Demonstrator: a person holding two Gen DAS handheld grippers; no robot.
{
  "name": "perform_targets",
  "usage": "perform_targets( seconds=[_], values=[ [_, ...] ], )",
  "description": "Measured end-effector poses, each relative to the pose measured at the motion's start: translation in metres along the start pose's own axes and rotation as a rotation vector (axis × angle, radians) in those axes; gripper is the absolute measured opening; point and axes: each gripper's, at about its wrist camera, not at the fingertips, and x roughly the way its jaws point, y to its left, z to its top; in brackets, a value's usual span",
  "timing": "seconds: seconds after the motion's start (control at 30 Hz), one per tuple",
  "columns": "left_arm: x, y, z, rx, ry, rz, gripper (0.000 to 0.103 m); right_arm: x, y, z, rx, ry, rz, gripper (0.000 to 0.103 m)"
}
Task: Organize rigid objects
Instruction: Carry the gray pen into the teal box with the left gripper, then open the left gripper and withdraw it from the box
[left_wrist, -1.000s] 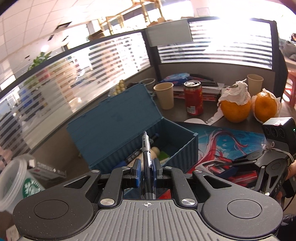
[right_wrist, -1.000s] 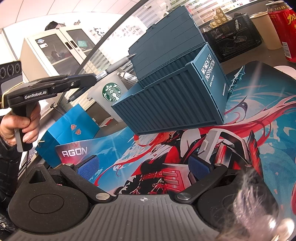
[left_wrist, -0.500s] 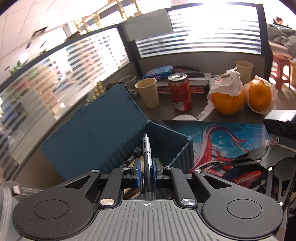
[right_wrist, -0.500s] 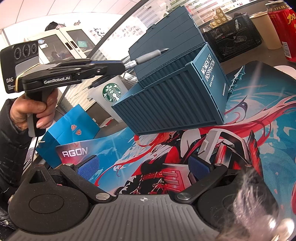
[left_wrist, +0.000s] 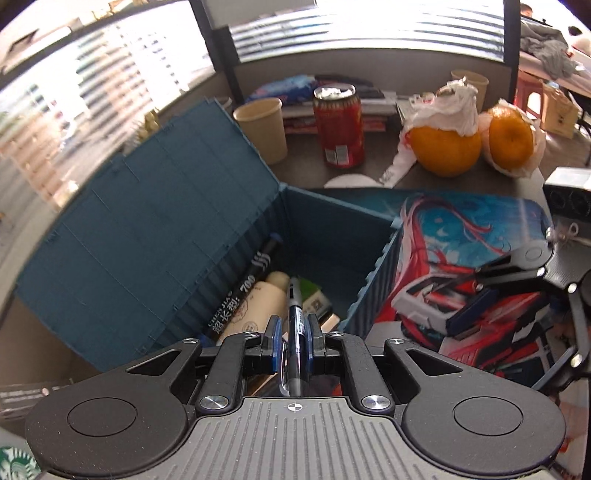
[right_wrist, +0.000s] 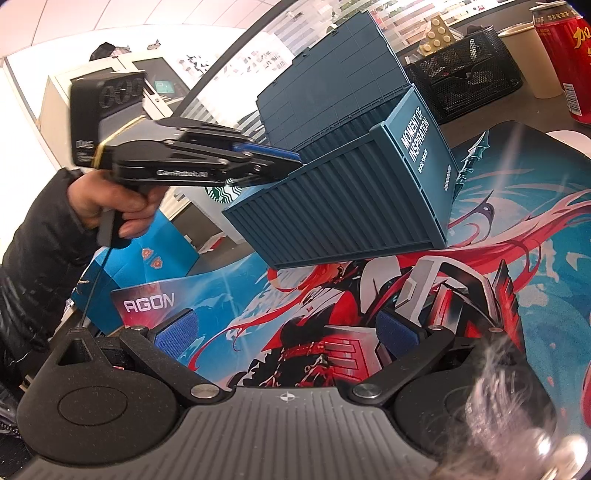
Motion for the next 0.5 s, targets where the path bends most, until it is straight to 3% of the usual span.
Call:
perform_targets(
  seconds=[0.2, 0.3, 0.33, 0.37, 0.4, 0.43, 0.5],
  values=[
    [0.013, 0.025, -0.008, -0.014, 0.03, -0.03, 0.013, 0.0, 0.001, 0.0, 0.0, 0.0, 0.0, 0.103],
    [0.015, 0.038, -0.014, -0.036, 0.033, -0.046, 0.02, 0.0, 0.001, 0.0, 0.0, 0.0, 0.0, 0.103],
    [0.014, 0.042, -0.016, -0.049, 0.041, -0.047, 0.028, 0.0, 0.001, 0.0, 0.0, 0.001, 0.0, 0.103],
    [0.014, 0.044, -0.018, -0.055, 0.044, -0.034, 0.045, 0.0, 0.001, 0.0, -0.001, 0.001, -0.001, 0.103],
    [0.011, 0.045, -0.019, -0.059, 0.035, -0.009, 0.053, 0.0, 0.001, 0.0, -0.001, 0.001, -0.001, 0.103],
    [0.008, 0.046, -0.02, -0.062, 0.023, 0.002, 0.072, 0.0, 0.001, 0.0, -0.002, 0.002, -0.002, 0.103],
    [-0.003, 0.048, -0.022, -0.077, -0.011, 0.003, 0.08, -0.001, 0.001, 0.0, -0.003, 0.003, -0.003, 0.103]
  ],
)
